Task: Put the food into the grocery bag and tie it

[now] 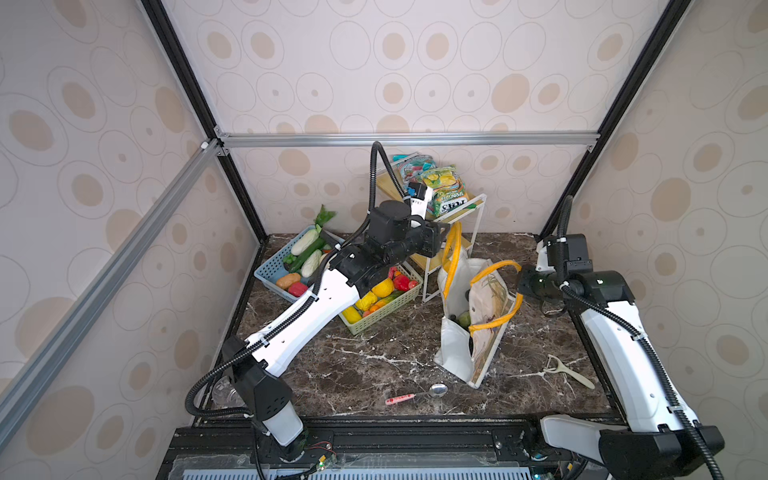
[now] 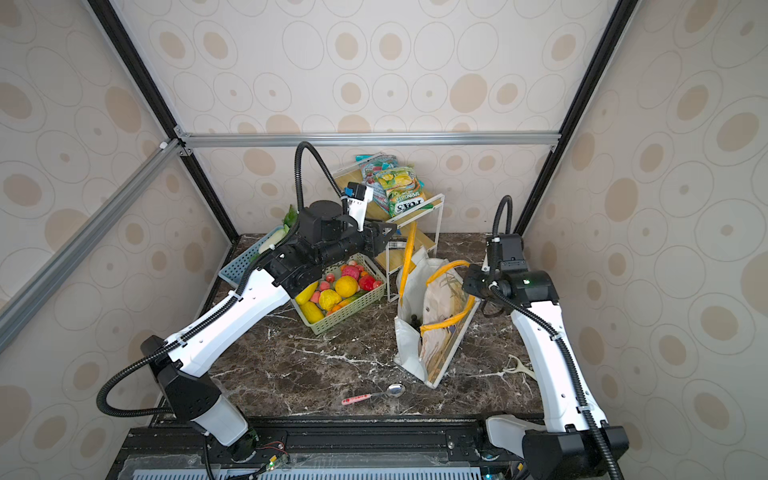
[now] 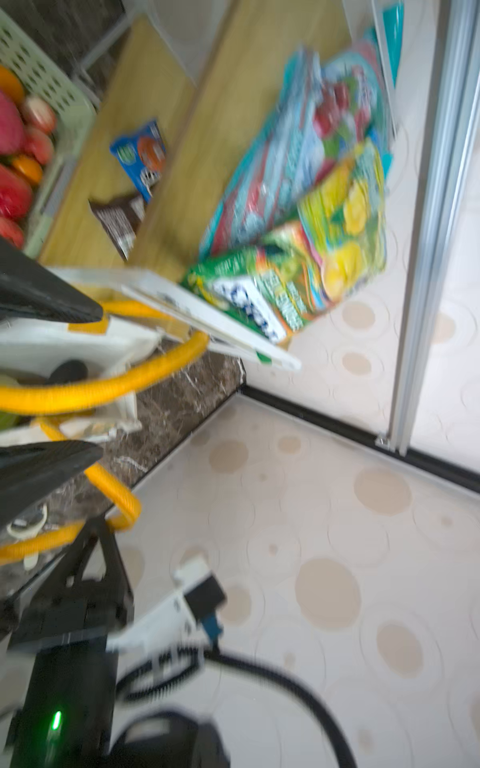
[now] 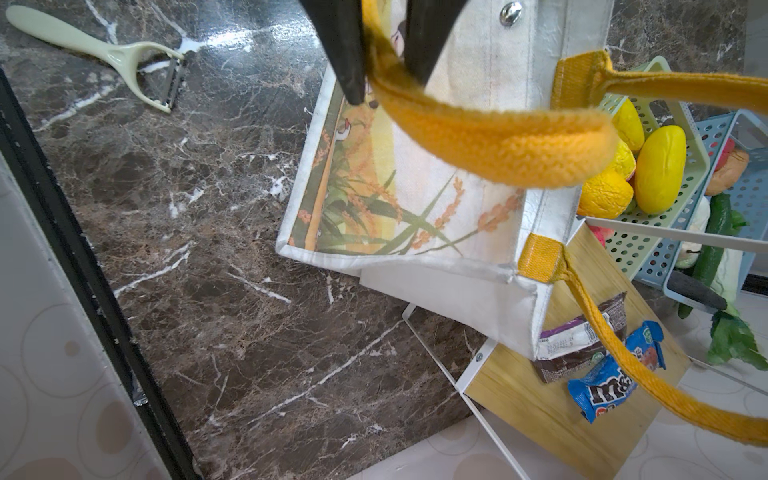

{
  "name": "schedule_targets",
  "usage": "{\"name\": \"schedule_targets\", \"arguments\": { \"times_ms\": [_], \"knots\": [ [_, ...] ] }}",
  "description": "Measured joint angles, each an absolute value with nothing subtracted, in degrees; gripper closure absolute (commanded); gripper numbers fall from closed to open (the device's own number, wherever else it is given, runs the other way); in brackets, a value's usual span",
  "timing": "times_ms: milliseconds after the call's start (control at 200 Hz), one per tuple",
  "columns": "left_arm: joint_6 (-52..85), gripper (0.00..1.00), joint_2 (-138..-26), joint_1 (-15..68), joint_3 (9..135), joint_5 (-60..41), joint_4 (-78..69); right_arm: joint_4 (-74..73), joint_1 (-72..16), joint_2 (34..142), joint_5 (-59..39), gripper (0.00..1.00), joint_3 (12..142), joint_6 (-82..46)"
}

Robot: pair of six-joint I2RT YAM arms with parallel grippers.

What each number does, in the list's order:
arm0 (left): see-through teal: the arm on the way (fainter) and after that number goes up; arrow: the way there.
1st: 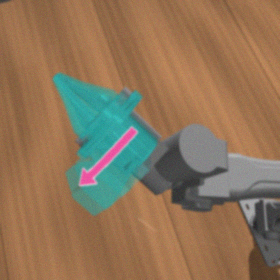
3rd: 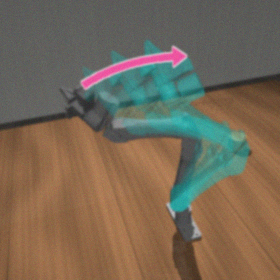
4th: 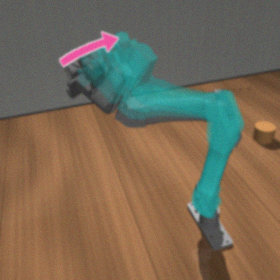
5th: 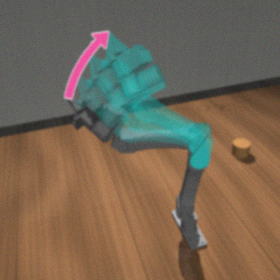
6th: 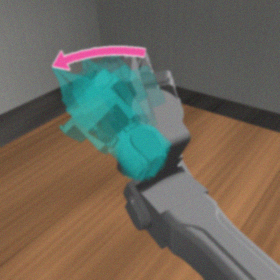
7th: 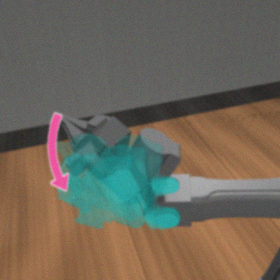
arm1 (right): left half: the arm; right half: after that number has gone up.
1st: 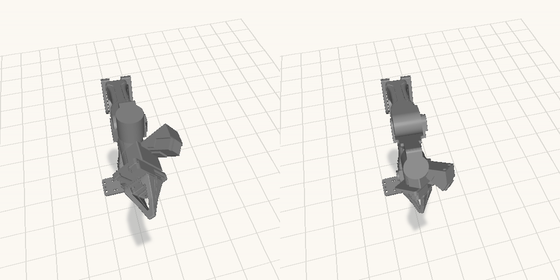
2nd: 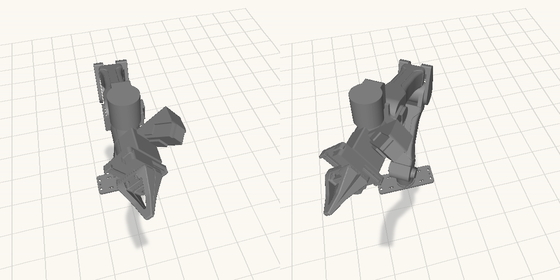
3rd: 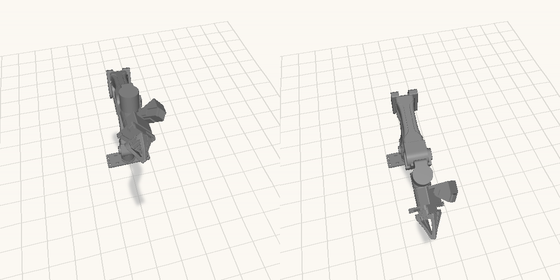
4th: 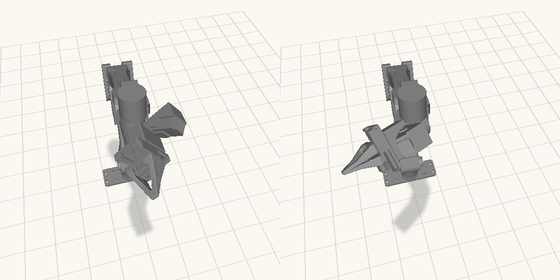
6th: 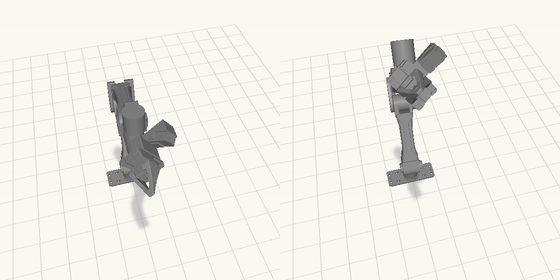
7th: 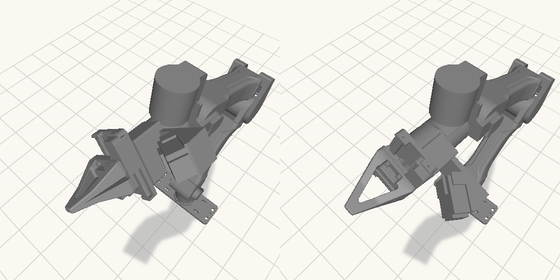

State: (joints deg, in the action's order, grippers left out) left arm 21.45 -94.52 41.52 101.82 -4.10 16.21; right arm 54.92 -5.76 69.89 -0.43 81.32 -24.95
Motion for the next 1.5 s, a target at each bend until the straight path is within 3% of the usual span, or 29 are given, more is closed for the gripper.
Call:
{"name": "schedule_targets", "arguments": {
  "times_ms": [135,435,845,1100,1500],
  "knots": [
    [20.4,0.72,-96.6,40.4,99.9,-2.3,17.6,54.9,-5.8,70.1,-0.8,0.80,82.0,-24.7],
    [19.6,0.73,-101.6,42.5,98.5,-2.0,18.2,54.8,-5.8,70.5,-2.3,0.80,82.5,-24.6],
    [17.8,0.59,-106.8,44.8,97.9,-2.9,15.6,54.0,-5.8,72.8,-6.9,0.80,84.0,-24.6],
    [13.9,0.46,-107.8,45.5,98.1,-7.7,12.3,53.8,-6.2,77.1,-9.1,0.80,86.8,-24.3],
    [8.7,0.35,-111.1,45.2,102.7,-14.1,9.8,54.5,-6.6,83.3,-9.2,0.80,91.7,-23.4]
  ]
}}
